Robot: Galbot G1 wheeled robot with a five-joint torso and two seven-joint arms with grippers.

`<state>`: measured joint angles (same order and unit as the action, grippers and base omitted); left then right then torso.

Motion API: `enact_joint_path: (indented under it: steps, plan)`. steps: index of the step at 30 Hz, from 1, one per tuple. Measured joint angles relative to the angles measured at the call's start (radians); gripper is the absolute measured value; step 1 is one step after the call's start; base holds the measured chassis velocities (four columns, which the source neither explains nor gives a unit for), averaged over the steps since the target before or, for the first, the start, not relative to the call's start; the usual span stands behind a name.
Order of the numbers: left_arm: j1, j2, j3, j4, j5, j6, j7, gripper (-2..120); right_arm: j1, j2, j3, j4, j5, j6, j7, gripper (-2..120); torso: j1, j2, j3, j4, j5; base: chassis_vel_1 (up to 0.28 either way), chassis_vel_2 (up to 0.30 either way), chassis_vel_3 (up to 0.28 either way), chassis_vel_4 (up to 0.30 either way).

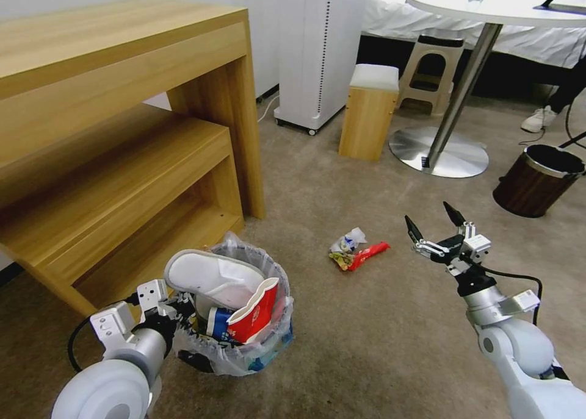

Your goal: Pick up the trash bin and place the garbage on the floor into it.

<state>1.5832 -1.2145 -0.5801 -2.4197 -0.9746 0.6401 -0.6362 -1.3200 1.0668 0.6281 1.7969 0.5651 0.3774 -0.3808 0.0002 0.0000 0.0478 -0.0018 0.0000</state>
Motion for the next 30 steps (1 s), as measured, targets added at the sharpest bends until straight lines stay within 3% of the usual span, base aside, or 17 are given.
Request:
enact_joint_path:
  steps: [22, 30]
  plan:
    - [0.010, -0.004, -0.008, -0.008, 0.000, -0.006, -0.004, 1, 0.006, 0.013, -0.035, -0.023, 0.002, 0.043, -0.033, 100, 0.000, 0.000, 0.000, -0.0001, 0.0000, -0.010, -0.011, -0.010, -0.009]
    - [0.011, -0.005, -0.010, -0.015, -0.002, -0.006, -0.004, 1, 0.008, 0.013, -0.041, -0.027, -0.002, 0.047, -0.037, 100, 0.000, 0.000, 0.000, -0.0002, 0.0000, -0.139, 0.093, 0.121, -0.099]
